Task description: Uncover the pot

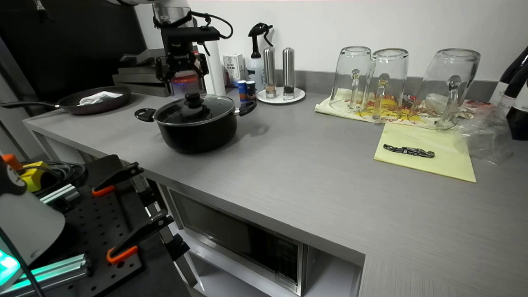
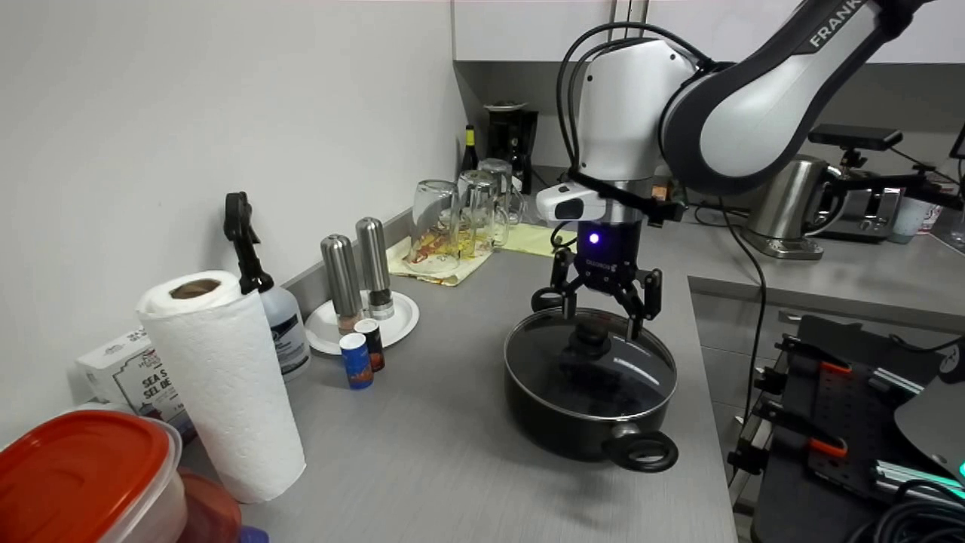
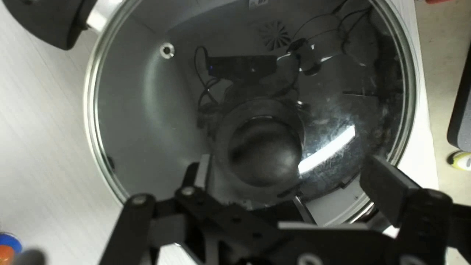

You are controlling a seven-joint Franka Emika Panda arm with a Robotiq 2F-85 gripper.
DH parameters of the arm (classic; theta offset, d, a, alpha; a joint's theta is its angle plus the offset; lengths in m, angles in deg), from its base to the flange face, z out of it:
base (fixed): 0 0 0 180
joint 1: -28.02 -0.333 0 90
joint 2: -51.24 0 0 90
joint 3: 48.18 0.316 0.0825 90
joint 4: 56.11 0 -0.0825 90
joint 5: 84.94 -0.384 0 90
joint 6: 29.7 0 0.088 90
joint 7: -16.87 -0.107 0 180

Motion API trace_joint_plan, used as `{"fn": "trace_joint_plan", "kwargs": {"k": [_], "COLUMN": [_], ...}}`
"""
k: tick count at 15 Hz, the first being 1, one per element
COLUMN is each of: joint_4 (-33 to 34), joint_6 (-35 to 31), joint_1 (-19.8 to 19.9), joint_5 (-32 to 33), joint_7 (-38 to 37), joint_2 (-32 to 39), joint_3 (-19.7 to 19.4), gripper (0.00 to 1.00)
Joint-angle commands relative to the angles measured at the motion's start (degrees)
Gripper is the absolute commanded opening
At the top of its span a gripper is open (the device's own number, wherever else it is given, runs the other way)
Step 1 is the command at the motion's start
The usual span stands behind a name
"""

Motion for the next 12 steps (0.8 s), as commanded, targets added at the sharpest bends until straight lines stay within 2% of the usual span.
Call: {"fn": "trace_joint_plan", "kwargs": {"k": [1,2,3,9,10,12], "joint_4": [1.3,1.4,1.6,2.3,2.2,1.8], "joint_6": [-2.1,-2.2,-2.2,-2.2,-2.1,-1.7], "joint_1": [1.6,1.9,2.1,3.3,3.3,3.4], "joint_5": [-0.8,-0.8,-0.9,-0.9,-1.0,-1.0], "joint_7": [3.0,3.4,3.8,4.1,4.1,3.9], "joint_2": [2.3,2.6,2.8,3.2,2.9,1.7], "joint_3": [1.5,1.7,1.9,2.6,2.7,2.9], "gripper": [1.00,0.82,0.72,0.28,0.25,0.25]}}
